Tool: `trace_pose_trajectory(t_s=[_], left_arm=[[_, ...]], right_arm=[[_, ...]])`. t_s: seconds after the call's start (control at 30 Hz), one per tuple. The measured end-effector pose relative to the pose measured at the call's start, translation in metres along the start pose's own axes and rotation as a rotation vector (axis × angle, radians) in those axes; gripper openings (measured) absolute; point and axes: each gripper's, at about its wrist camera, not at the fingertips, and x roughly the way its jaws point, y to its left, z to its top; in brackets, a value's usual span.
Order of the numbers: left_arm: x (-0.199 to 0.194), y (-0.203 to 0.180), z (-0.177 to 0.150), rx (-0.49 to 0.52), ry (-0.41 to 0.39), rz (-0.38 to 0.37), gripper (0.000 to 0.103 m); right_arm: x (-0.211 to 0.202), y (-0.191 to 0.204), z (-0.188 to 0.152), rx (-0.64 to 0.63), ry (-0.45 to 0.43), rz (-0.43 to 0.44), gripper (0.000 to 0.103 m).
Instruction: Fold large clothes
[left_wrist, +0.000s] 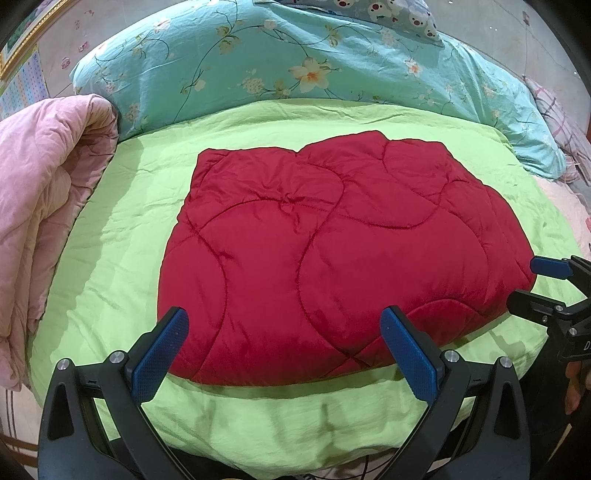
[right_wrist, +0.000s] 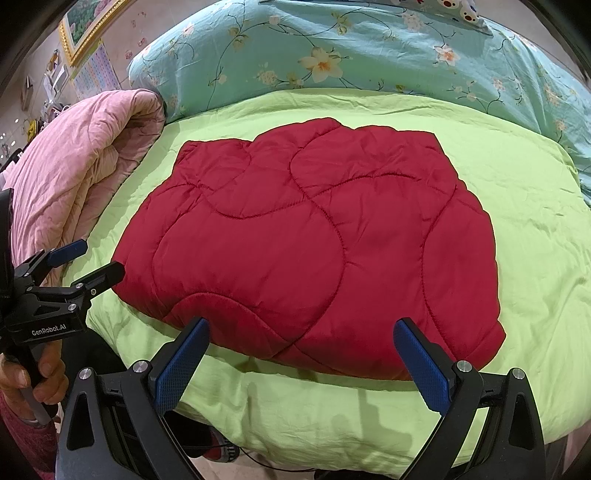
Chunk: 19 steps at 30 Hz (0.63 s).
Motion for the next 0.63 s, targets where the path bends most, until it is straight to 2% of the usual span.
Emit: trace_pose_trajectory(t_s=[0.63], left_arm=[[0.007, 0.005, 0.009, -0.020, -0.005, 0.000, 0.103]], right_arm=[[0.006, -0.011, 0.009, 0.014, -0.001, -0.004, 0.100]])
